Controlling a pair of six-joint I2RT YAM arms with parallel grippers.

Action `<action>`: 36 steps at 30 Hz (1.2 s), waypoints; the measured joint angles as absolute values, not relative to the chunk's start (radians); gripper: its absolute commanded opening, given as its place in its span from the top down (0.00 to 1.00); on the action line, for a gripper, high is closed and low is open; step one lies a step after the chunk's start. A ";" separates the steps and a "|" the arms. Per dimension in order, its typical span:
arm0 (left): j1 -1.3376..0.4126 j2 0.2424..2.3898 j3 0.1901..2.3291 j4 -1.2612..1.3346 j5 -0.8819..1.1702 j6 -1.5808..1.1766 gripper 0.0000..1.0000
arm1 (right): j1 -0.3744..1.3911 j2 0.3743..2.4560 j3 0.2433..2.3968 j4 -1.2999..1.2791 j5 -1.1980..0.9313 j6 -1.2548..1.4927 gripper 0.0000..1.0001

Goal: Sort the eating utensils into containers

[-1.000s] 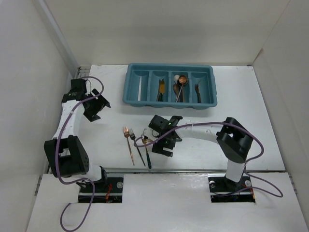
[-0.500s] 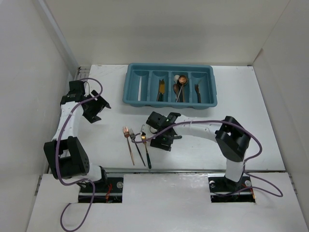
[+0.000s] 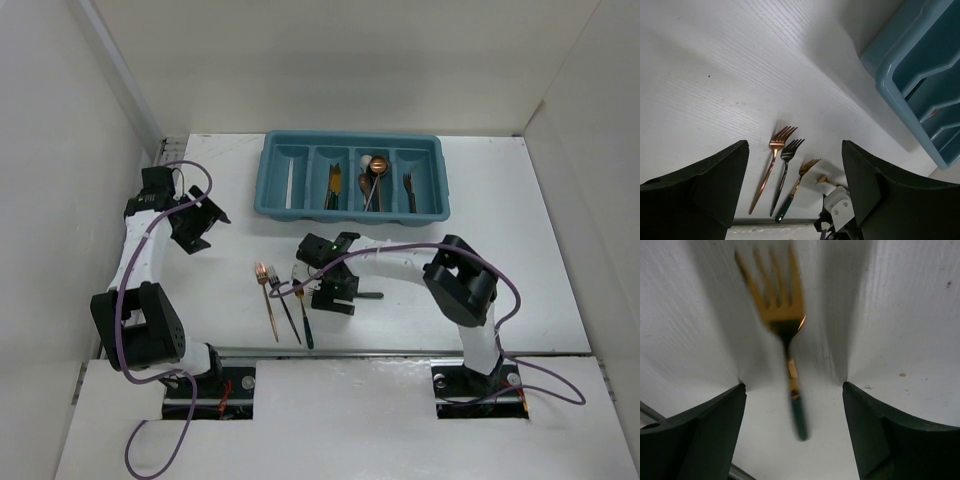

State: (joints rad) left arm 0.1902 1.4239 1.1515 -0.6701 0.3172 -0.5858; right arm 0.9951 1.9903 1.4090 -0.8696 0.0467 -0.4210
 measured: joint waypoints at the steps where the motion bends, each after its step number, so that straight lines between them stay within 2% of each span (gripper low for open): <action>1: 0.193 1.424 1.151 -0.670 0.319 -0.586 0.28 | 0.994 1.992 1.411 -0.883 0.048 -0.413 0.17; 3: 0.199 1.424 1.148 -0.668 0.323 -0.588 0.28 | 0.988 1.995 1.411 -0.890 0.054 -0.399 0.22; 4: 0.199 1.424 1.143 -0.665 0.327 -0.590 0.28 | 0.984 1.999 1.415 -0.897 0.051 -0.391 0.29; 5: 0.201 1.424 1.136 -0.664 0.332 -0.591 0.28 | 0.982 2.005 1.421 -0.906 0.046 -0.385 0.43; 7: 0.204 1.424 1.123 -0.663 0.340 -0.593 0.28 | 0.979 2.019 1.437 -0.925 0.051 -0.368 0.50; 13: 0.205 1.418 1.077 -0.659 0.350 -0.595 0.28 | 0.974 2.020 1.439 -0.929 0.060 -0.320 0.46; 20: 0.205 1.415 1.053 -0.660 0.367 -0.597 0.28 | 0.962 1.952 1.336 -0.916 0.059 -0.197 0.40; 27: 0.205 1.414 1.054 -0.659 0.390 -0.600 0.28 | 0.961 1.862 1.195 -0.931 0.026 -0.021 0.40; 29: 0.205 1.414 1.053 -0.658 0.395 -0.603 0.28 | 0.961 1.843 1.163 -0.930 0.020 0.013 0.43; 32: 0.205 1.414 1.054 -0.657 0.404 -0.608 0.28 | 0.960 1.839 1.151 -0.934 0.022 0.050 0.54; 35: 0.205 1.414 1.054 -0.656 0.410 -0.612 0.28 | 0.960 1.852 1.160 -0.951 0.027 0.074 0.80; 36: 0.205 1.414 1.054 -0.656 0.411 -0.612 0.28 | 0.960 1.856 1.164 -0.955 0.029 0.076 1.00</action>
